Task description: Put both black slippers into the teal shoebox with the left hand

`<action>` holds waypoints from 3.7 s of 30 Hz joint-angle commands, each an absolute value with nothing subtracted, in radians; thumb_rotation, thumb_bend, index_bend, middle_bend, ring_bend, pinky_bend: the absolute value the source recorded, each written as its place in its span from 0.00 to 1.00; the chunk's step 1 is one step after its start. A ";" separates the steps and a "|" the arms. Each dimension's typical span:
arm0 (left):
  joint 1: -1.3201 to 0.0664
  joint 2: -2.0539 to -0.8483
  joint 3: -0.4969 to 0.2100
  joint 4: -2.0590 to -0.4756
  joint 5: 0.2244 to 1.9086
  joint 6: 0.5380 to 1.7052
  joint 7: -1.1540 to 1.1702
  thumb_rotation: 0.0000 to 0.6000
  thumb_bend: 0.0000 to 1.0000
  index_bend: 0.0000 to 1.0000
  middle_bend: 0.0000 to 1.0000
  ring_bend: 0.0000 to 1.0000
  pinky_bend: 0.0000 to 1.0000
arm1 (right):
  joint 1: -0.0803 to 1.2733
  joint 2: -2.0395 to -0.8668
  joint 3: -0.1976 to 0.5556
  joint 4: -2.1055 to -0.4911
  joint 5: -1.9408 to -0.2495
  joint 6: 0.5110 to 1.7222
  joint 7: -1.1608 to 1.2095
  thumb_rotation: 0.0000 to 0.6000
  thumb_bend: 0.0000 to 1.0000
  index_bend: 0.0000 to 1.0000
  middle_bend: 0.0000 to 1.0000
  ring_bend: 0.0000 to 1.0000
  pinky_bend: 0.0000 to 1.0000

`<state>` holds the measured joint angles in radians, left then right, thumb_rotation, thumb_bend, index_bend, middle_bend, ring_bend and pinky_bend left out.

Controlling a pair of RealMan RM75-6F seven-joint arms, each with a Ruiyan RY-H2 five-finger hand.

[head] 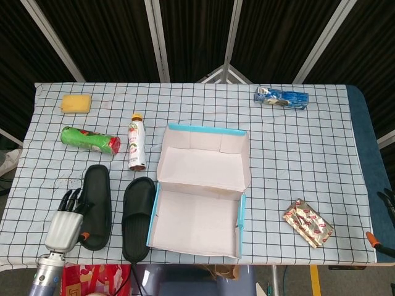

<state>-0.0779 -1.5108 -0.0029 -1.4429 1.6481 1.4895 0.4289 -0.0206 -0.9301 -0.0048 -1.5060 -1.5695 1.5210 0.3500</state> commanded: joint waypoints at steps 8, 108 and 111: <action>-0.297 -1.133 -0.237 -1.662 1.887 1.521 0.631 1.00 0.28 0.44 0.45 0.08 0.09 | -0.018 -0.927 -0.008 -1.517 -1.577 1.519 0.347 1.00 0.31 0.06 0.02 0.00 0.01; -1.088 -1.601 0.042 -1.113 2.246 1.009 0.724 1.00 0.33 0.44 0.42 0.08 0.12 | -0.002 -0.932 -0.018 -1.480 -1.580 1.499 0.409 1.00 0.31 0.06 0.02 0.00 0.01; -1.086 -1.600 0.040 -1.119 2.231 1.009 0.732 1.00 0.33 0.40 0.37 0.08 0.12 | -0.002 -0.932 -0.018 -1.480 -1.581 1.500 0.411 1.00 0.31 0.06 0.02 0.00 0.01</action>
